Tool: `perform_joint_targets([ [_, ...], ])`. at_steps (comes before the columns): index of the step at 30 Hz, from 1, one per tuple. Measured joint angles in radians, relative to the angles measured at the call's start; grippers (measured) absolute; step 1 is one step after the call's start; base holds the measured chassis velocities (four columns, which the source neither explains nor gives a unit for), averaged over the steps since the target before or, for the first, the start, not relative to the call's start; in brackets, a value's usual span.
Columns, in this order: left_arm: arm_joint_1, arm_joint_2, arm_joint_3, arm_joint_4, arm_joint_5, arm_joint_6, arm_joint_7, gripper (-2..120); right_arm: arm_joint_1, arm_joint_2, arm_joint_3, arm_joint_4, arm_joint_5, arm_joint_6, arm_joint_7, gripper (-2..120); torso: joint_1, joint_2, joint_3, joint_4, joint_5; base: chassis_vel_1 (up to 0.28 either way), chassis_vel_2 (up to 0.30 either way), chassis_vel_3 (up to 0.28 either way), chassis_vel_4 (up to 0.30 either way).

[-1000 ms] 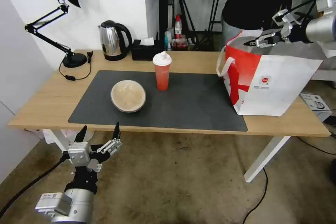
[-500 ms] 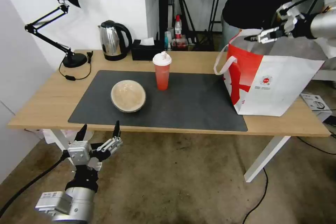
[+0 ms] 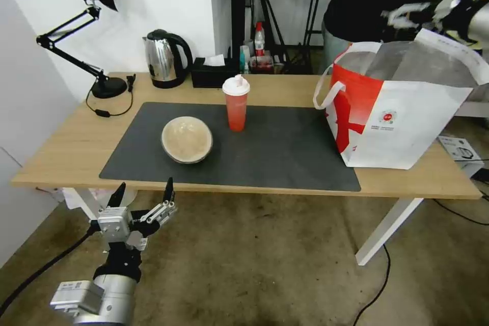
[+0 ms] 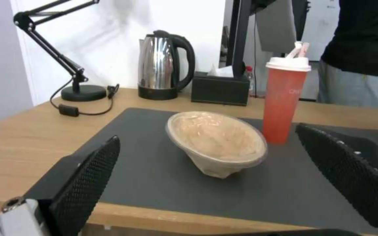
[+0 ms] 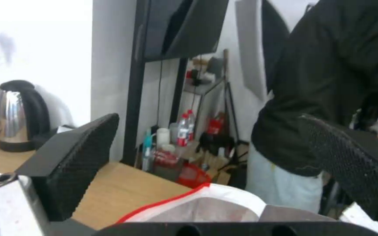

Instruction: Pick up the trash from the table and place it into the takeout bag.

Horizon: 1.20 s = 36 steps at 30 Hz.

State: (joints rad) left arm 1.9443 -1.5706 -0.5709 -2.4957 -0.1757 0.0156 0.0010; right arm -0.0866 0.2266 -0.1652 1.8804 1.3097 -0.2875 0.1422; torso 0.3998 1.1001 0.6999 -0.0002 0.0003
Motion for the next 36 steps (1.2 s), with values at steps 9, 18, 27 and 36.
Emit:
perform_joint_targets([
  [9,0.003,-0.011,-0.001,-0.003,0.008,-0.003,0.001,100,-0.261,-0.048,0.119,0.261,-0.042,0.199,0.279,100,0.000,0.000,0.000,0.0001,-0.0002,0.000,0.000,0.000,0.000],
  [18,0.002,-0.013,-0.002,-0.003,0.011,-0.003,0.001,100,-0.460,0.049,0.162,0.416,-0.213,0.337,0.419,100,0.000,0.000,0.000,0.0002,0.0000,0.000,0.000,0.000,0.000],
  [27,0.002,-0.021,-0.002,0.001,0.019,-0.003,0.001,100,-0.596,0.080,0.185,0.476,-0.369,0.435,0.442,100,0.000,0.000,0.000,0.0001,-0.0004,0.000,0.000,0.000,0.000],
  [36,0.003,-0.022,-0.002,0.004,0.028,-0.003,0.001,100,-0.652,0.121,0.215,0.474,-0.435,0.451,0.458,100,0.000,0.000,0.000,0.0003,-0.0006,0.000,0.000,0.000,0.000],
])
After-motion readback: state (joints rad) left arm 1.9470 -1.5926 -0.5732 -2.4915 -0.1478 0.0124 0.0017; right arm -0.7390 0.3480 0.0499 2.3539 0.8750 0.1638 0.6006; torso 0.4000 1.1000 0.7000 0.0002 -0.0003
